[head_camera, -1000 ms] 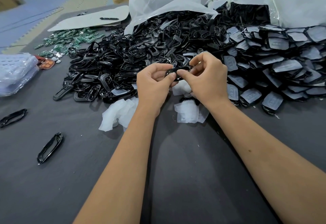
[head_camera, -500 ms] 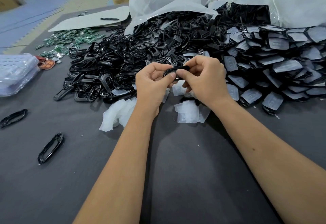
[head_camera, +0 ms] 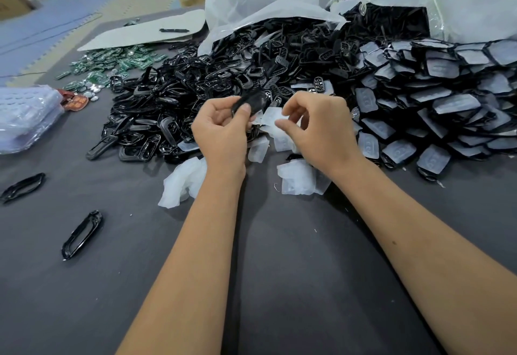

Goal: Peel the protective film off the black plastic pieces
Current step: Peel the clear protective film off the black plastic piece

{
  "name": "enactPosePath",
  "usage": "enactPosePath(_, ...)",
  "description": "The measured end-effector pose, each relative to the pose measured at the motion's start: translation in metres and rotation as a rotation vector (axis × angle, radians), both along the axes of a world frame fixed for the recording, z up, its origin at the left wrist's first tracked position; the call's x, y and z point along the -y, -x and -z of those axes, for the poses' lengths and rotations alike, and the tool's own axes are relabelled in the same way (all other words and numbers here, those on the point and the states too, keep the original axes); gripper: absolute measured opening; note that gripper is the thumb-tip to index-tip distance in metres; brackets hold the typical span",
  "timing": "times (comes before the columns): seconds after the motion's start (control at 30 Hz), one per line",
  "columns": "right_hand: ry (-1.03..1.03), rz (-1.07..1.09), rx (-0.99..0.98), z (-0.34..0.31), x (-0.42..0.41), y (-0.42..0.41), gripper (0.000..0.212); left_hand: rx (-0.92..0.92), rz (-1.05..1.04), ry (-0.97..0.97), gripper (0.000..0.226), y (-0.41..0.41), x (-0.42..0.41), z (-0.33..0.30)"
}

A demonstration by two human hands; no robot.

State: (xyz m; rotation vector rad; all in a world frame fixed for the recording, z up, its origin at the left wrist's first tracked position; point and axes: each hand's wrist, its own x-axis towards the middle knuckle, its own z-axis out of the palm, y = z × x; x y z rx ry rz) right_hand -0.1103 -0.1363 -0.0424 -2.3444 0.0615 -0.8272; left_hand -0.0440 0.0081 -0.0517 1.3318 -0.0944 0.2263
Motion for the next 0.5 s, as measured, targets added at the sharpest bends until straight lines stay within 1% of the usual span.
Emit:
enactPosePath(0.07,0.082,-0.075,-0.069,0.002,-0.005,0.0,0.026,-0.058,-0.066,0.097,0.018,-0.003,-0.004,-0.002)
enactPosePath(0.13,0.213,-0.119,-0.179,0.004,-0.014,-0.001,0.042,-0.093,-0.081,0.154,0.018,-0.005,-0.005,-0.002)
enactPosePath(0.2,0.327,-0.117,-0.266,0.007,-0.021,-0.003,0.056,-0.093,-0.081,0.16,0.018,-0.005,-0.004,-0.002)
enactPosePath(0.23,0.338,-0.111,-0.277,0.008,-0.021,-0.004,0.056,-0.089,-0.082,0.155,0.018,-0.004,-0.003,-0.002)
enactPosePath(0.27,0.322,-0.109,-0.27,0.009,-0.021,-0.004,0.052,-0.087,-0.083,0.15,0.018,-0.004,-0.003,-0.002)
enactPosePath(0.37,0.218,-0.126,-0.235,0.009,-0.019,-0.004,0.034,-0.092,-0.091,0.135,0.019,-0.005,-0.002,-0.003)
enactPosePath(0.5,0.113,-0.1,-0.186,0.01,-0.017,-0.004,0.035,-0.102,-0.095,0.133,0.018,-0.004,-0.002,-0.003)
